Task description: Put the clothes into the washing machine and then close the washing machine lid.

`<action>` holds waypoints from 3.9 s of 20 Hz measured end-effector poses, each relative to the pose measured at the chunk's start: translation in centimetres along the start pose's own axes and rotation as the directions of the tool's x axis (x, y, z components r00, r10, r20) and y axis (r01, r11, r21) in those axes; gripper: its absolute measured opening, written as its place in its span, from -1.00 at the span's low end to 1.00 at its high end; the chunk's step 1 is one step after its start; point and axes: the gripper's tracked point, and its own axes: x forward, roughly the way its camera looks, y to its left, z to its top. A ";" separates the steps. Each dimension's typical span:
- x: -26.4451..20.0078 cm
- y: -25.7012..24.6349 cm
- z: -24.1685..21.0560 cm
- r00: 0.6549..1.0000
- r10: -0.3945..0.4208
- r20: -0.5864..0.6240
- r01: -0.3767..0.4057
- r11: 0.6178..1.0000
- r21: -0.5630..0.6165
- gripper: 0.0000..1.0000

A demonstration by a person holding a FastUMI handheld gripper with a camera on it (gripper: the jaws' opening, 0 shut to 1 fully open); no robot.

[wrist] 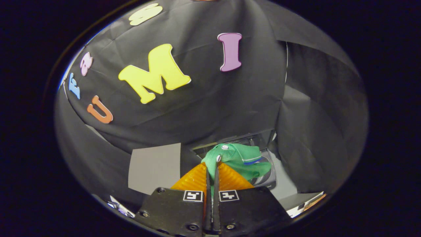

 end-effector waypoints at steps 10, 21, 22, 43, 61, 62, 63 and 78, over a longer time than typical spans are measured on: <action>7.6 -5.2 -1.6 0.995 0.012 -0.097 -0.019 0.998 -0.066 -0.90; 15.1 -8.0 -5.7 0.976 -0.020 -0.215 0.007 0.998 -0.061 -0.90; 15.6 -8.2 -5.9 0.975 -0.021 -0.223 0.009 0.998 -0.057 -0.90; 24.6 -11.3 -12.8 0.946 -0.090 -0.312 0.063 0.994 -0.095 -0.89; 20.8 -3.2 2.4 0.991 0.114 0.072 -0.083 0.935 -0.344 0.29; 21.1 -2.8 3.0 0.990 0.122 0.074 -0.088 0.932 -0.352 0.30; 21.9 -2.0 3.0 0.986 0.148 0.072 -0.113 0.928 -0.355 0.31; 29.6 -4.4 3.1 0.996 0.054 0.064 -0.035 0.961 -0.273 0.32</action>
